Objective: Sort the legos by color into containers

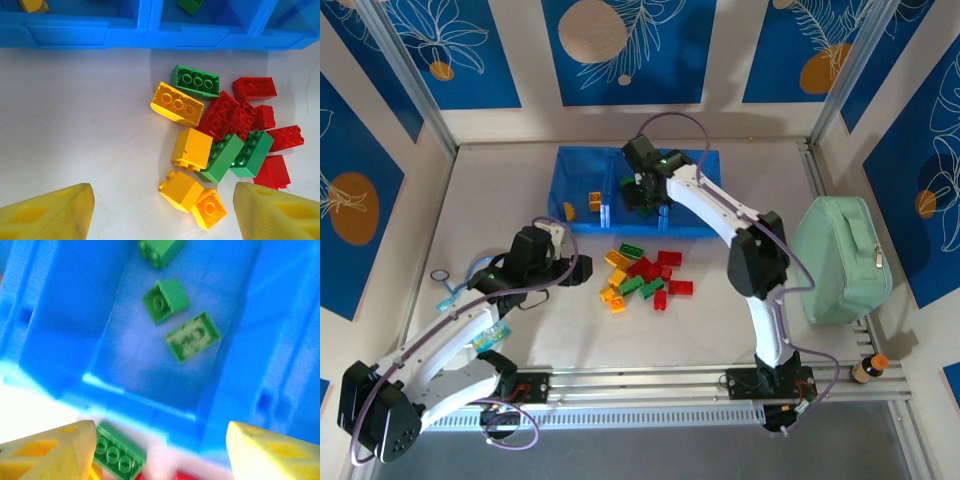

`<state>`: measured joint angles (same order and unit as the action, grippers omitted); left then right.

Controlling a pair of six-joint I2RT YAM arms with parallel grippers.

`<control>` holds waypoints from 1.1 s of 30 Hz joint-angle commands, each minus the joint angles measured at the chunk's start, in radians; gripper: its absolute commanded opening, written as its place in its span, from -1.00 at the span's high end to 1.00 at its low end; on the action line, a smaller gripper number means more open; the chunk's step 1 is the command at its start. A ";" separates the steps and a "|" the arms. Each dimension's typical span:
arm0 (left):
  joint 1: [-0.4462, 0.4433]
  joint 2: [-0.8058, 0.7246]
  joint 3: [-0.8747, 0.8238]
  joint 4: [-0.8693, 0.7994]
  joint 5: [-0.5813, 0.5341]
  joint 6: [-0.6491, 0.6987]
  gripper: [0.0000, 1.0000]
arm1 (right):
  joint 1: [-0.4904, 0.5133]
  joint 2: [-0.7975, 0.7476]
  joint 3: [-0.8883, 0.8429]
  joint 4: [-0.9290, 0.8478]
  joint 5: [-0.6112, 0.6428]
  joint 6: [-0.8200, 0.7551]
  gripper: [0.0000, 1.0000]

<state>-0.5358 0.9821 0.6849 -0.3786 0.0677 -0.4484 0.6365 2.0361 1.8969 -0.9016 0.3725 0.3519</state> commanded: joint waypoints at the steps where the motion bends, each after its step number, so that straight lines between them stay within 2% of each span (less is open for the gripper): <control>1: -0.017 0.025 -0.022 0.048 0.020 -0.020 -0.47 | 0.015 -0.186 -0.181 0.073 -0.060 0.032 -0.39; 9: -0.037 0.115 -0.025 0.136 0.068 -0.015 -0.47 | 0.027 -0.487 -0.653 0.143 -0.122 0.105 -0.40; 15: -0.050 0.150 -0.021 0.157 0.073 -0.012 -0.47 | 0.052 -0.605 -0.882 0.171 -0.173 0.178 -0.46; 23: -0.056 0.169 -0.015 0.150 0.057 -0.013 -0.47 | 0.164 -0.608 -0.925 0.162 -0.175 0.257 -0.41; 33: -0.059 0.151 -0.023 0.136 0.036 -0.022 -0.47 | 0.256 -0.466 -0.880 0.170 -0.120 0.383 -0.31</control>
<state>-0.5850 1.1484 0.6704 -0.2405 0.1196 -0.4664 0.8726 1.5417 0.9817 -0.7345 0.2333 0.6762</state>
